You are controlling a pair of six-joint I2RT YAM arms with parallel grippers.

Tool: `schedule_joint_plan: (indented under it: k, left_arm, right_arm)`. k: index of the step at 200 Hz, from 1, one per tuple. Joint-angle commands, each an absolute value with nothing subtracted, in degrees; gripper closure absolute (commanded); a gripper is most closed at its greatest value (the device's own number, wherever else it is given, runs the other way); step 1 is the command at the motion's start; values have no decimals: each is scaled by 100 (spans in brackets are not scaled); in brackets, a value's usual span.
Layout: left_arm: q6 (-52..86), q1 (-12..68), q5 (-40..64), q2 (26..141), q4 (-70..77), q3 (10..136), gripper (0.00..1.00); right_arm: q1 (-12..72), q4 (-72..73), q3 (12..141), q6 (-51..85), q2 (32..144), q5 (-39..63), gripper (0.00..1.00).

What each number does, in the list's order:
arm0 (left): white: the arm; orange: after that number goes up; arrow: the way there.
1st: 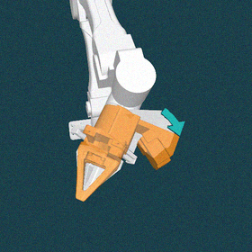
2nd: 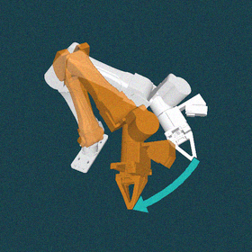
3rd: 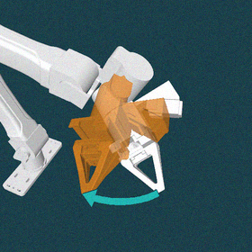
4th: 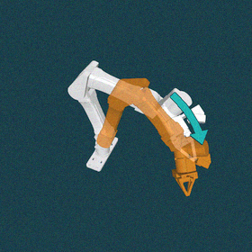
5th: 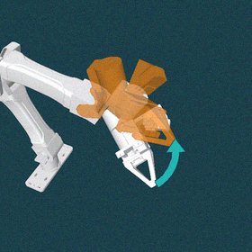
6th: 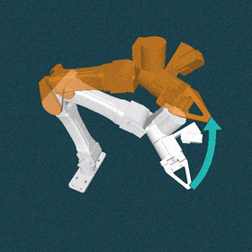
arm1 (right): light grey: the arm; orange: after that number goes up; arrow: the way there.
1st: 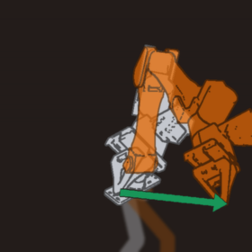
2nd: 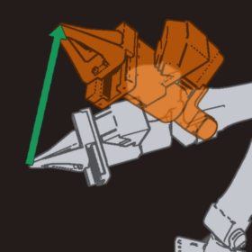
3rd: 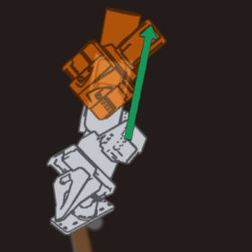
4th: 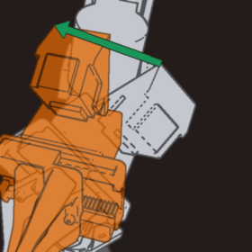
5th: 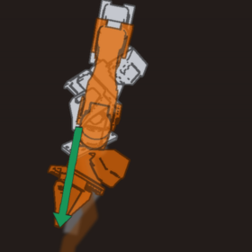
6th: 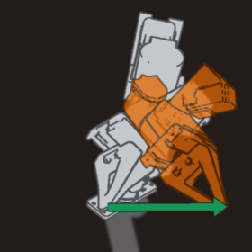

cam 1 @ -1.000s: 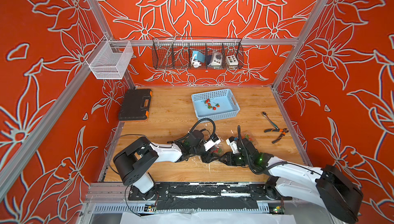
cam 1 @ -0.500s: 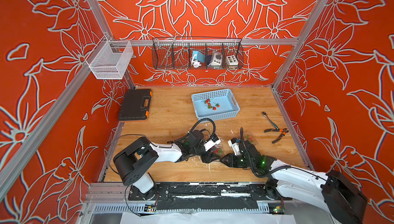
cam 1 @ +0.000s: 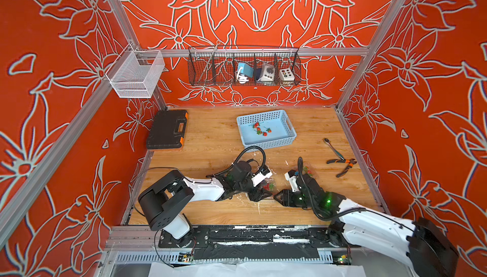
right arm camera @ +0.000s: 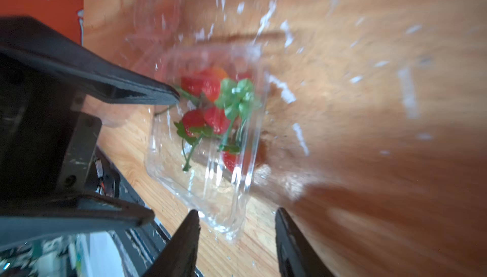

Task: Pack strawberries into containers
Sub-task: Close the packing box at the center of the board, then move the packing box to the center of the board.

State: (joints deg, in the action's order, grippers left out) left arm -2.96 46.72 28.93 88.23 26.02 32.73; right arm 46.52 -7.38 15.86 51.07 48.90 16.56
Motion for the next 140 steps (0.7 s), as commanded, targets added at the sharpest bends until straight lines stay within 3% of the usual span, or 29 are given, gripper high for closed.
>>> schedule_joint_plan:
  k: [1,50,80,140]
  left_arm:
    - [-26,4562,2608,8344,2948,3145,35]
    - [817,3631,1707,7286,3742,2846,32]
    - [858,2892,731,6782,3653,2725,32]
    - [1638,1255,311,6593,4356,1714,32]
  right_arm:
    - [4662,-2089,2000,4651,4437,982,49]
    - [4969,-2280,2727,3731,4631,1493,52]
    - [5837,-2661,3740,3259,5699,1022,52]
    - [6719,-1769,4670,3156,7830,1344,54]
